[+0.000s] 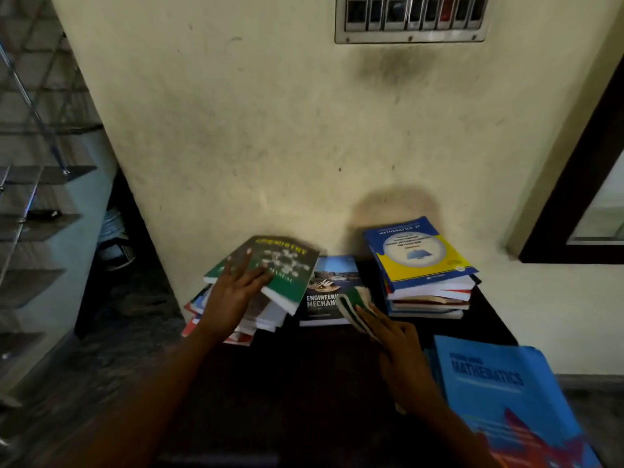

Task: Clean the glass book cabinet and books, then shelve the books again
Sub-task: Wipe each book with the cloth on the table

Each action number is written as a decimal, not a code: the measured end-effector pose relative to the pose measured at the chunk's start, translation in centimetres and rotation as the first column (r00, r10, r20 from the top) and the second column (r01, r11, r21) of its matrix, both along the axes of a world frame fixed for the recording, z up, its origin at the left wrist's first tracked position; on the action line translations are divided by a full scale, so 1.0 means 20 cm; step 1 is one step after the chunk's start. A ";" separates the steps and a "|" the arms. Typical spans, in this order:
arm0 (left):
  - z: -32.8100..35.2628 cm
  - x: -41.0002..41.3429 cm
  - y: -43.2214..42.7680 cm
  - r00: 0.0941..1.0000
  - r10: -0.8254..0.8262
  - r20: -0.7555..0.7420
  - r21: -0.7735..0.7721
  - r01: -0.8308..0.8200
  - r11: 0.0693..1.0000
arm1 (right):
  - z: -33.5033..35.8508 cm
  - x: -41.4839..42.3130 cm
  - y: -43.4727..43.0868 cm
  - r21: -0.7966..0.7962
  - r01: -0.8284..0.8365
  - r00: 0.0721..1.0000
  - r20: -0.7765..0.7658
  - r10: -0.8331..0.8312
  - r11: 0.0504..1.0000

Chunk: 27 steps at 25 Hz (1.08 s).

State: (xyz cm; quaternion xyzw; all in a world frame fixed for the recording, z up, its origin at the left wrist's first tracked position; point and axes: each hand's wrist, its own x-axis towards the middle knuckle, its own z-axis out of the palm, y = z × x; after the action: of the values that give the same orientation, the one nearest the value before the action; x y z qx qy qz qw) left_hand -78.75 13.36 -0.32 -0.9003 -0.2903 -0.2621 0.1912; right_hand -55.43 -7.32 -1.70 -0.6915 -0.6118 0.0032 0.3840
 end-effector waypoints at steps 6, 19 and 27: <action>-0.40 -0.17 0.20 0.964 0.046 -0.261 -0.307 -0.128 0.943 | -0.08 -0.06 0.16 -0.192 -0.006 0.996 -0.085 -0.010 0.981; -0.63 0.81 0.11 0.942 -0.144 -0.303 -0.711 -0.123 0.692 | -0.15 0.06 0.13 -0.248 0.259 0.960 -0.037 -0.277 0.934; -0.74 0.95 0.24 0.900 -0.038 -0.435 -0.523 -0.218 0.824 | -0.21 0.14 -0.02 -0.304 0.391 0.913 0.005 -0.409 0.869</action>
State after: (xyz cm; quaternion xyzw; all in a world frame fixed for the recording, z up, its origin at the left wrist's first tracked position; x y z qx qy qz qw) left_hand -59.74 18.19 -15.12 -0.9362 -0.3482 0.0477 -0.0097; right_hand -52.64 -7.62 -5.88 -0.8527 -0.4361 0.0366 0.2854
